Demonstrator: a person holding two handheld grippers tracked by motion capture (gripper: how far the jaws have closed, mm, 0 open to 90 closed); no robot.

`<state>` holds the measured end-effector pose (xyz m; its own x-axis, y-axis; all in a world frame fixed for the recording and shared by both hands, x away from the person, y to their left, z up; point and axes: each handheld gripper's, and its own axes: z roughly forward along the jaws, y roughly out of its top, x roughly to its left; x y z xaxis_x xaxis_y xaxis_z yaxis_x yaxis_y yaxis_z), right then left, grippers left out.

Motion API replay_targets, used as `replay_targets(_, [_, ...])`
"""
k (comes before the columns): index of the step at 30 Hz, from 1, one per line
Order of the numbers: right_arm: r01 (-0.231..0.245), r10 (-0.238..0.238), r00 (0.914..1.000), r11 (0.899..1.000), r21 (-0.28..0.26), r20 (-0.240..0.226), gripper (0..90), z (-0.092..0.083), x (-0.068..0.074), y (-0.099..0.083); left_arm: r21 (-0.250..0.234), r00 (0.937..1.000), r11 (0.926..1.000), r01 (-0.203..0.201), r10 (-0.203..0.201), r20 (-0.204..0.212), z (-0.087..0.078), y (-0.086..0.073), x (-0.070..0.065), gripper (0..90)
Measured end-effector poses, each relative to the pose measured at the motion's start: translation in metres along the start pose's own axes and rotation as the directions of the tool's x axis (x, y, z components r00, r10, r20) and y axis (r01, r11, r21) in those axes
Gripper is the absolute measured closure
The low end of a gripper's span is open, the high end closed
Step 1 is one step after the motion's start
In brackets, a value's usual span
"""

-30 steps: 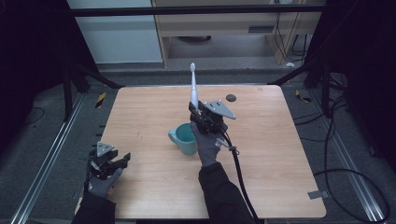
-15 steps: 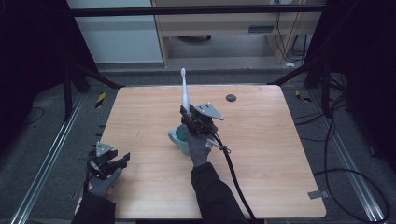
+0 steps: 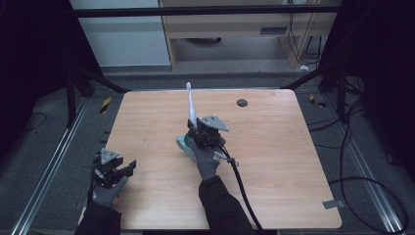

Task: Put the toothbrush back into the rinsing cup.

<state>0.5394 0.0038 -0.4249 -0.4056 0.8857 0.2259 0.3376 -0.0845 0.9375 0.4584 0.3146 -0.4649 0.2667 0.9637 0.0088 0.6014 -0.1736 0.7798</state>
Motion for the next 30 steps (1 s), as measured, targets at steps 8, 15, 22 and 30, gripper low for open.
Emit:
replay_targets(8, [0.002,-0.003,0.9999,0.999,0.045,0.014,66.2,0.001,-0.001,-0.011,0.001,1.0,1.0,-0.001,0.001,-0.001,0.001,0.0,-0.001,43.9])
replay_targets(15, [0.025,-0.027,0.9994,0.997,0.077,0.02,66.0,0.001,0.0,-0.015,0.001,1.0,1.0,0.0,0.0,0.0,0.001,0.0,-0.001,43.9])
replay_targets(22, [0.05,-0.052,0.9985,0.993,0.105,0.019,65.8,-0.002,0.002,-0.016,0.002,1.0,1.0,-0.001,0.001,0.001,0.001,0.0,-0.001,43.9])
replay_targets(30, [0.046,-0.046,0.9989,0.994,0.102,0.006,60.5,-0.012,-0.001,-0.011,0.004,1.0,1.0,-0.002,0.002,0.0,0.0,0.0,-0.001,43.9])
